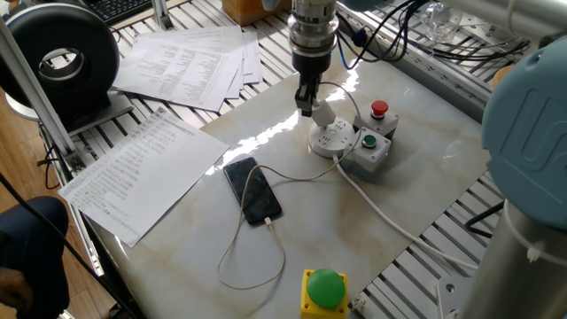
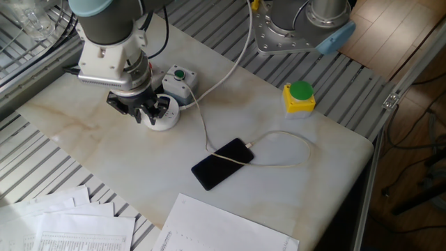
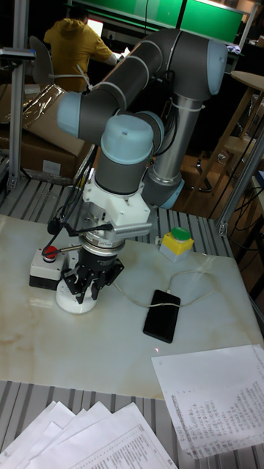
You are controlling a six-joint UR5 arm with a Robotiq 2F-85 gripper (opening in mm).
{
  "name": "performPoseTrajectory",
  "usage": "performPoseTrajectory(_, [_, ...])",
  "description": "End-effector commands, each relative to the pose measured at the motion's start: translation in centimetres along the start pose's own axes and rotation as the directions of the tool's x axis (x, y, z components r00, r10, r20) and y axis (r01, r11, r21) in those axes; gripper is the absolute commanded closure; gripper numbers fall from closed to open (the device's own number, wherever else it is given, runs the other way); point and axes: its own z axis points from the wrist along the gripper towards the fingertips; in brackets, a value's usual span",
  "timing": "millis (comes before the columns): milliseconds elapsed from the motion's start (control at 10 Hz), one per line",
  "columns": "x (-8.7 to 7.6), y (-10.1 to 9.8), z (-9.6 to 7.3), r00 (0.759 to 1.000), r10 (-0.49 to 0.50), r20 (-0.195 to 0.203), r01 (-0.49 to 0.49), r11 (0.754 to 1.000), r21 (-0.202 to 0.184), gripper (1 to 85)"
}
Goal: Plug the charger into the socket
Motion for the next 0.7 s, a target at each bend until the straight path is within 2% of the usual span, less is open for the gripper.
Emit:
performPoseTrajectory(0, [-0.2,-0.4,-0.5,1.000,0.005,0.012,-0.005,1.000,0.001,84.7])
performPoseTrajectory(100, [-0.8,-0.8,-1.2,1.000,0.006,0.021,-0.006,1.000,0.018,84.7])
performPoseTrajectory(300, [-2.8,-1.2,-3.1,0.996,0.025,0.089,-0.027,0.999,0.023,84.7])
performPoseTrajectory(400, [-3.8,-1.5,-3.8,0.991,0.017,0.130,-0.023,0.999,0.040,84.7])
performPoseTrajectory(600, [-6.1,-2.2,-4.7,0.986,-0.029,0.167,0.012,0.995,0.097,84.7])
